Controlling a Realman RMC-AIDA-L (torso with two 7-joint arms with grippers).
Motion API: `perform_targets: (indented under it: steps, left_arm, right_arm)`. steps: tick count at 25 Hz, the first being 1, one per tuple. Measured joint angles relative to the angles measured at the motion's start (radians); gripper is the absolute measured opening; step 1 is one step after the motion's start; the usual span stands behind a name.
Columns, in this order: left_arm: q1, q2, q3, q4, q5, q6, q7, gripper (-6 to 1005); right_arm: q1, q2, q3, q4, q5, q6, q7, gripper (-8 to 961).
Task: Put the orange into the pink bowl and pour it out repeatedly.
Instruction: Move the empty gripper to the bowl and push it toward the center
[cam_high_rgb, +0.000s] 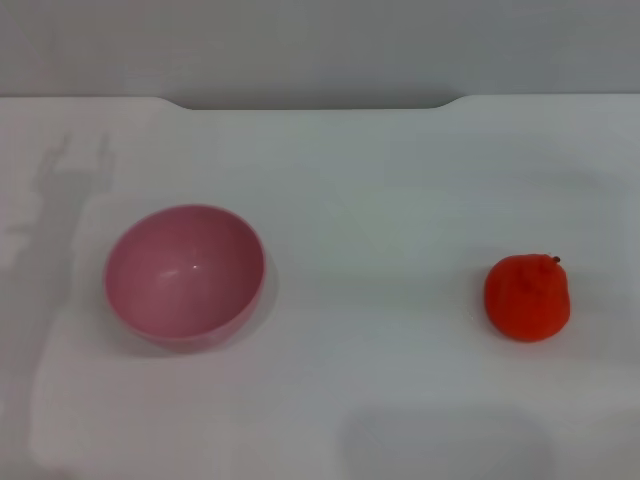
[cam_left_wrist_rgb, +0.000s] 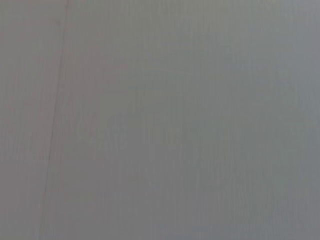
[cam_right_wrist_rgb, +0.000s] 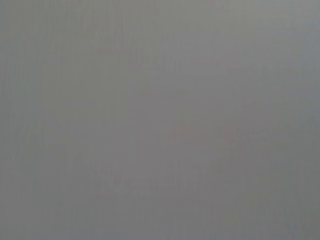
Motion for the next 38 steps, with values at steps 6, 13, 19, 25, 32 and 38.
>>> perform_targets:
  steps: [6, 13, 19, 25, 32, 38]
  left_arm:
    - [0.000, -0.001, 0.001, 0.000, 0.005, 0.000, -0.005, 505]
    - [0.001, 0.006, 0.023, 0.004, 0.009, -0.020, -0.117, 503]
    - [0.065, 0.076, 0.218, 0.237, 0.098, -0.149, -0.634, 501]
    - [0.074, 0.220, 0.273, 0.535, 0.555, -0.106, -1.226, 499]
    - [-0.011, 0.277, 0.169, 0.759, 1.254, 0.000, -1.808, 496]
    - [-0.027, 0.215, 0.078, 1.043, 1.867, 0.117, -2.132, 493]
  right_arm:
    - [-0.001, -0.001, 0.000, -0.001, 0.000, 0.000, 0.000, 609]
    - [0.005, -0.003, 0.000, -0.002, 0.000, 0.007, 0.002, 609]
    - [0.009, -0.003, -0.004, 0.000, 0.000, 0.009, 0.006, 609]
    - [0.009, -0.002, -0.006, 0.005, 0.000, 0.010, 0.009, 610]
    - [0.009, 0.000, -0.013, 0.005, -0.007, 0.018, 0.082, 610]
    - [0.007, -0.001, -0.048, 0.013, -0.008, 0.079, 0.120, 610]
